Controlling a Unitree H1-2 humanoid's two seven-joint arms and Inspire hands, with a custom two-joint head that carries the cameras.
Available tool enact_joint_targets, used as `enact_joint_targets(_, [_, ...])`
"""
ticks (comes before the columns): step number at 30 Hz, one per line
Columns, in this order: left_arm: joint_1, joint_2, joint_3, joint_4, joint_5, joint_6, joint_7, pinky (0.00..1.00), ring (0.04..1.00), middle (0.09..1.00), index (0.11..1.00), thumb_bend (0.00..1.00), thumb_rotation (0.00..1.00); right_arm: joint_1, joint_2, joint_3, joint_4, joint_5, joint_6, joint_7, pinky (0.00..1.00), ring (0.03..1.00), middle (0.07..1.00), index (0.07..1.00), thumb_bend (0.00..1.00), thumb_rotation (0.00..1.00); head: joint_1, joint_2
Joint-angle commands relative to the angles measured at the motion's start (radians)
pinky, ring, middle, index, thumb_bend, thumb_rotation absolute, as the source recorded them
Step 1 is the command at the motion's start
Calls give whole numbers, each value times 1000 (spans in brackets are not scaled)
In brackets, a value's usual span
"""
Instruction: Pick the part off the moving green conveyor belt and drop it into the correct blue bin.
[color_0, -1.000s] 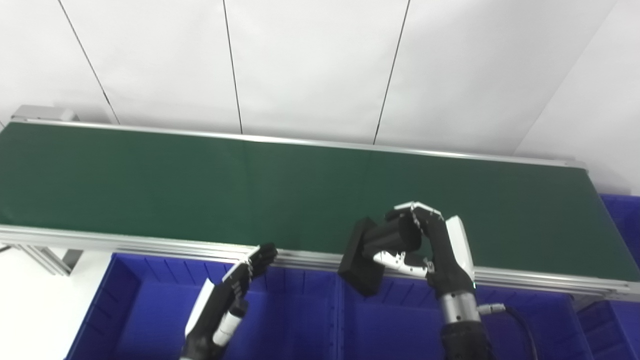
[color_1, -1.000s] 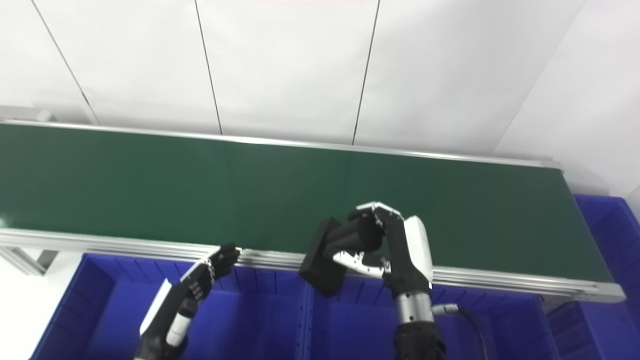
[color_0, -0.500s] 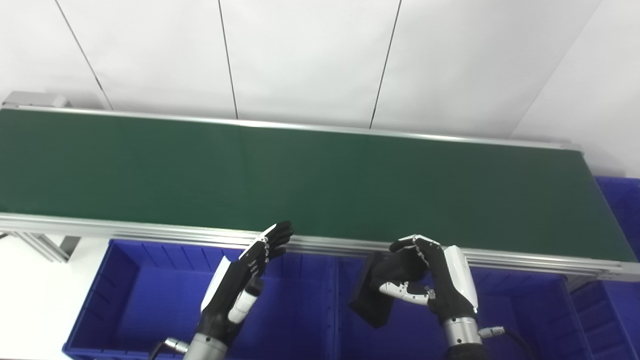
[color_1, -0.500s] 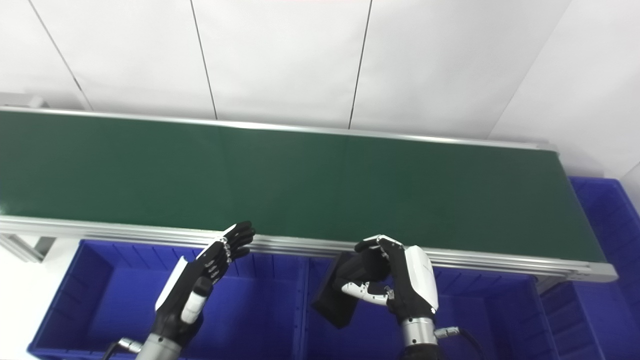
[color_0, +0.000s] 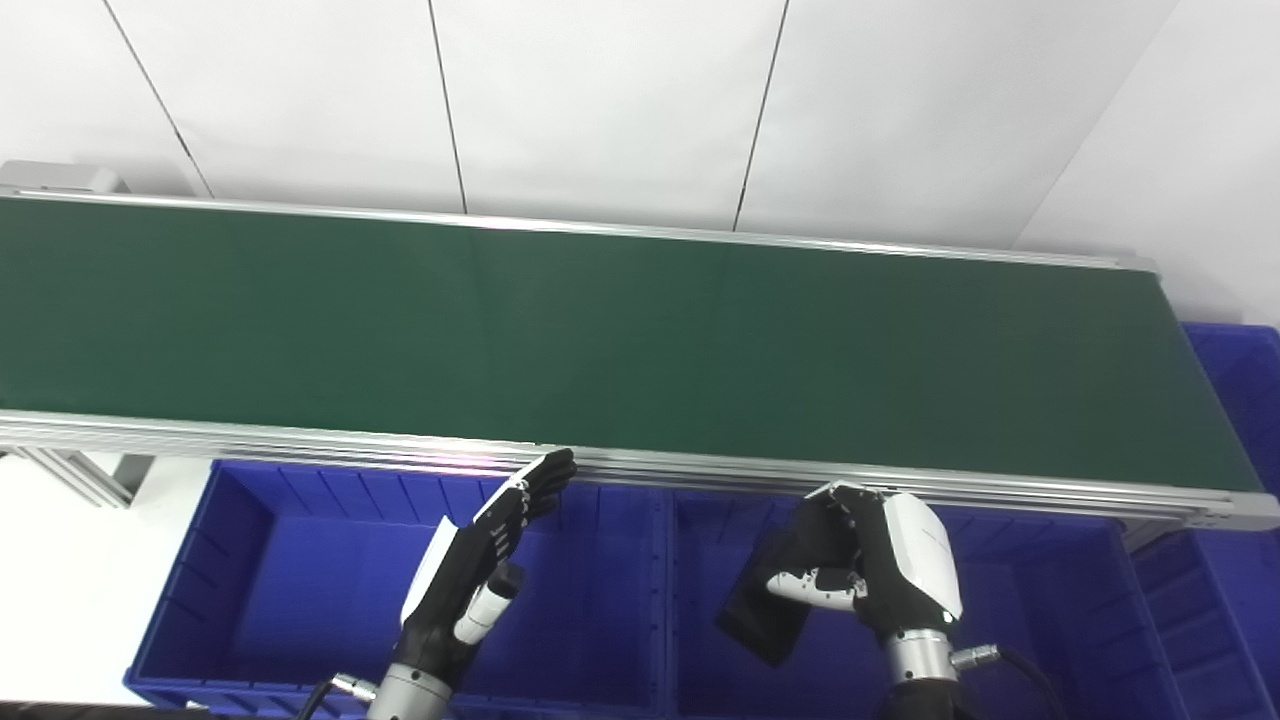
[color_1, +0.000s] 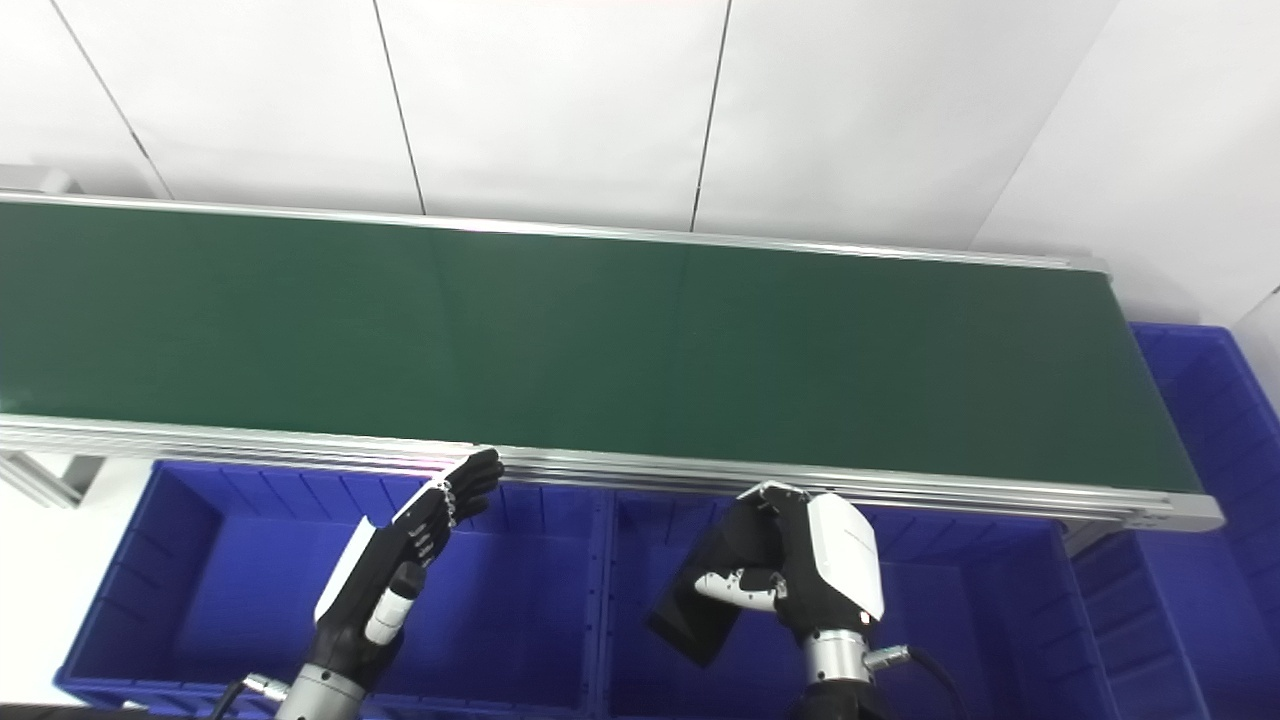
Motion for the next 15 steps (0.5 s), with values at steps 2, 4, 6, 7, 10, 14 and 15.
enact_joint_targets(2, [-5,-6,5,-31,-5,0,-6,884,900,881,871,930,1000,-26,0,15,-15,-27,54,29,224,316,473,497,520,0,-7,1])
enact_joint_targets(4, [-8,-6,8,-30,-8,3,-10,888,899,880,870,922,1000,-30,-7,23,-9,-27,55,37,357,481,469,514,520,0,-11,4])
enact_joint_targets(6, [-11,-3,9,-31,-8,9,-15,891,904,885,873,922,1000,-32,-11,31,-4,-33,53,36,595,714,777,708,614,14,-13,2])
enact_joint_targets(7, [-11,-3,10,-32,-6,12,-14,891,904,885,873,922,1000,-29,-11,38,-4,-56,58,23,595,714,777,708,614,14,-14,3])
enact_joint_targets(10, [-14,-4,13,-34,-2,16,-15,887,904,884,873,912,1000,-5,13,40,-16,-102,39,-68,947,973,929,878,717,128,-16,4])
enact_joint_targets(14, [-19,-1,16,-28,-2,9,-19,884,906,884,874,900,1000,24,32,47,-23,-111,-11,-168,998,999,996,982,804,330,-17,2])
enact_joint_targets(15, [-20,-1,17,-27,-4,9,-20,884,906,884,874,900,1000,33,36,50,-26,-107,-29,-195,999,1000,998,991,815,352,-16,2])
